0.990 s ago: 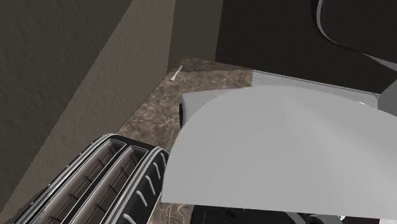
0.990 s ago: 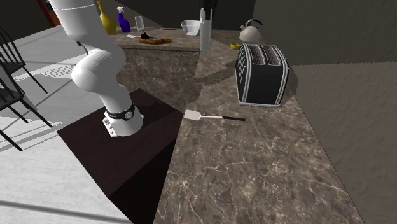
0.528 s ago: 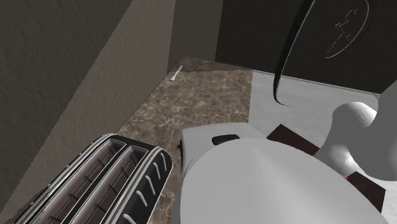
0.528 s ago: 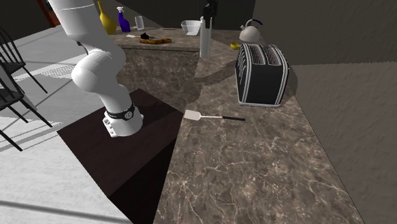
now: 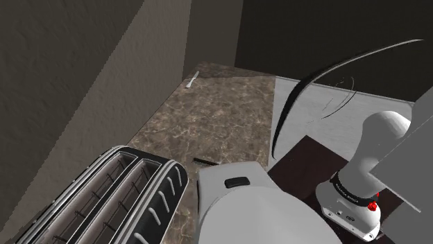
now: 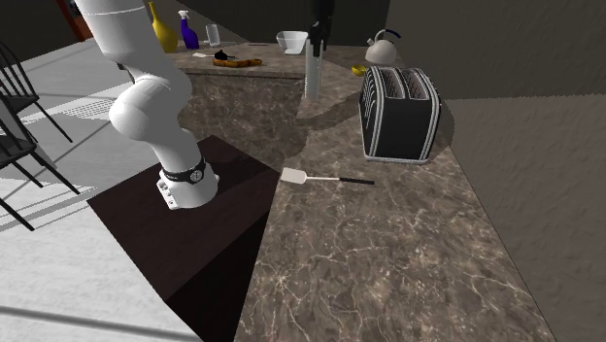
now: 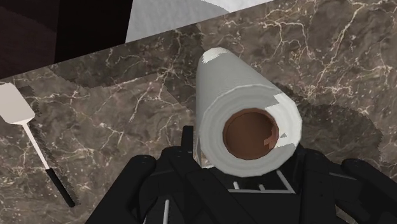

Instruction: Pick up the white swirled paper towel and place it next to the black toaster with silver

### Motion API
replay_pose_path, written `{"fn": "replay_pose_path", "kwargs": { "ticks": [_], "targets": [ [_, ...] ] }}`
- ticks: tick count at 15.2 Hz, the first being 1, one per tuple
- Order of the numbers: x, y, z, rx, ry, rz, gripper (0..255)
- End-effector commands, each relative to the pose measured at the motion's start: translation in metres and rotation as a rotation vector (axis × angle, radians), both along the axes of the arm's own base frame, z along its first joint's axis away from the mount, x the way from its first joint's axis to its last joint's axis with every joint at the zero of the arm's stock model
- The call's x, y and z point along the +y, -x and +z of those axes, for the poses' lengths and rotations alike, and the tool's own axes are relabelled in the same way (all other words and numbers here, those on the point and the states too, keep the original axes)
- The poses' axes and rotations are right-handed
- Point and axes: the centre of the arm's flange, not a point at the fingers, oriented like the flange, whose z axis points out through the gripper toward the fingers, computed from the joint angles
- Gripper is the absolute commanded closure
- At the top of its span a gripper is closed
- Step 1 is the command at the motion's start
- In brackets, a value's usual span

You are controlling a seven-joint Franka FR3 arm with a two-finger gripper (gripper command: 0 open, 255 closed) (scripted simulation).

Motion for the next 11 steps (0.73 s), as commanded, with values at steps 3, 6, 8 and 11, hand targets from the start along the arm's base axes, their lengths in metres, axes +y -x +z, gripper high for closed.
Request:
{"fn": "replay_pose_path", "kwargs": {
  "ticks": [3, 6, 8, 11],
  "targets": [
    [-0.001, 0.0, -0.02, 0.0, -0.001, 0.0, 255],
    [-0.001, 0.0, -0.036, 0.0, -0.001, 0.0, 255],
    [-0.001, 0.0, -0.047, 0.0, -0.001, 0.0, 255],
    [-0.001, 0.0, -0.063, 0.0, -0.001, 0.0, 255]
  ]
}}
